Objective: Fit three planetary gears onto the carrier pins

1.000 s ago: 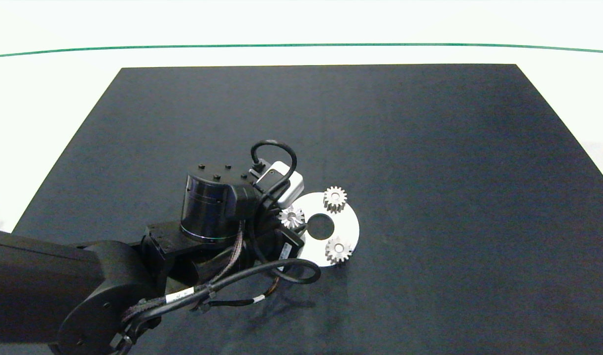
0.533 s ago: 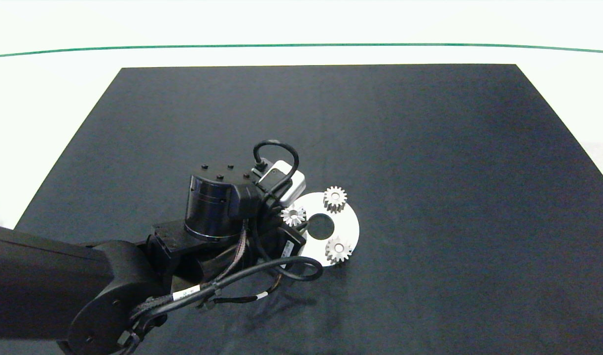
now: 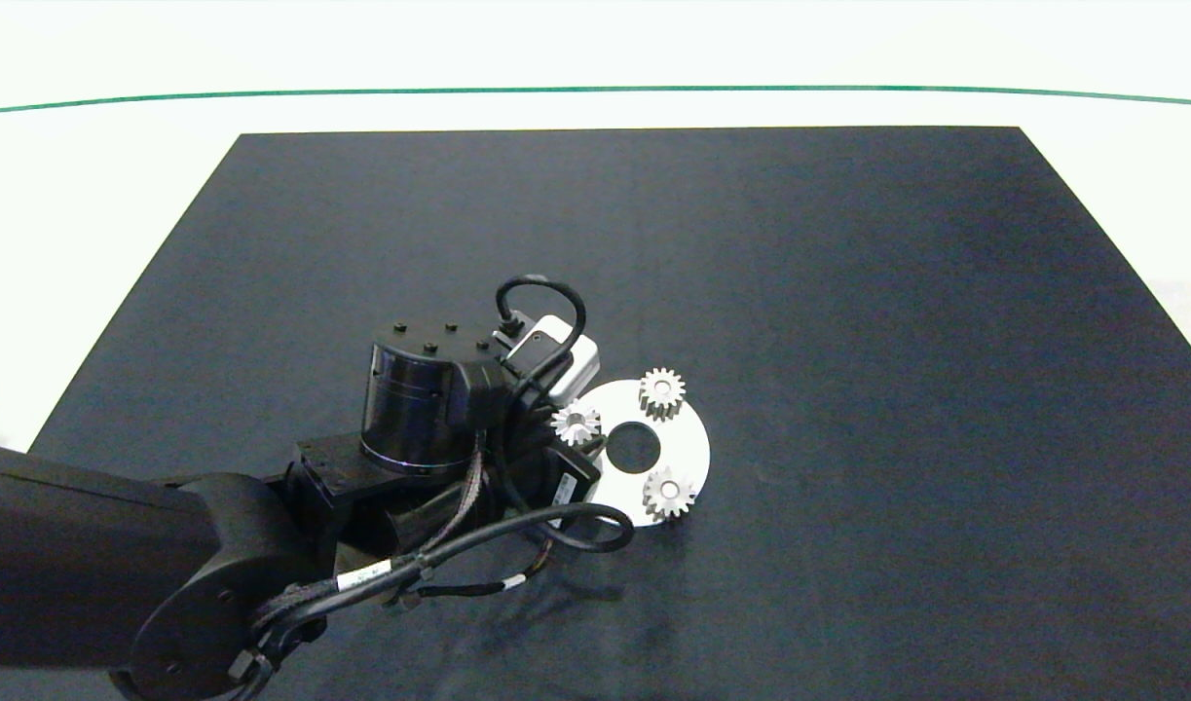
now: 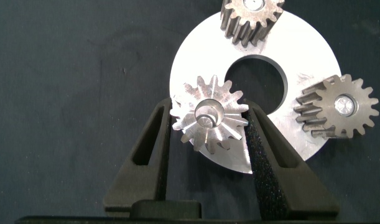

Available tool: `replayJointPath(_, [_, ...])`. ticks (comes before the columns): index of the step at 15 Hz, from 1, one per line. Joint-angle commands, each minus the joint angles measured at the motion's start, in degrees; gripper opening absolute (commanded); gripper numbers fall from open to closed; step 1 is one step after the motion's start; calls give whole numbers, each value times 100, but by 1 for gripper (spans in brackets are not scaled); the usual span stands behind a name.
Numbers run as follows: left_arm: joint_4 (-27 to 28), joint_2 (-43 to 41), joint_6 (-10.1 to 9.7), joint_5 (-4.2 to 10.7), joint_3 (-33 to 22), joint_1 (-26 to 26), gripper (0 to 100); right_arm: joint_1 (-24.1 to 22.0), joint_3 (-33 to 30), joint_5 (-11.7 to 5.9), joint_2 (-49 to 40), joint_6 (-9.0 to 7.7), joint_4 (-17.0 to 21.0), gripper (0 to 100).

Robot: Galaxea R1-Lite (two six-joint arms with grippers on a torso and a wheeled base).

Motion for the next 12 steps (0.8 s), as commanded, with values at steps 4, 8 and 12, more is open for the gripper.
replayJointPath(4, [-28,-49,0,9,71,6,16,44,-8,-14,9,2,17,100])
replayJointPath(8, [-54,-49,0,9,124,50,16,44,-61,-14,9,2,17,100])
replayJointPath(12, [-54,-40,0,9,124,50,16,35,-70,-14,9,2,17,100])
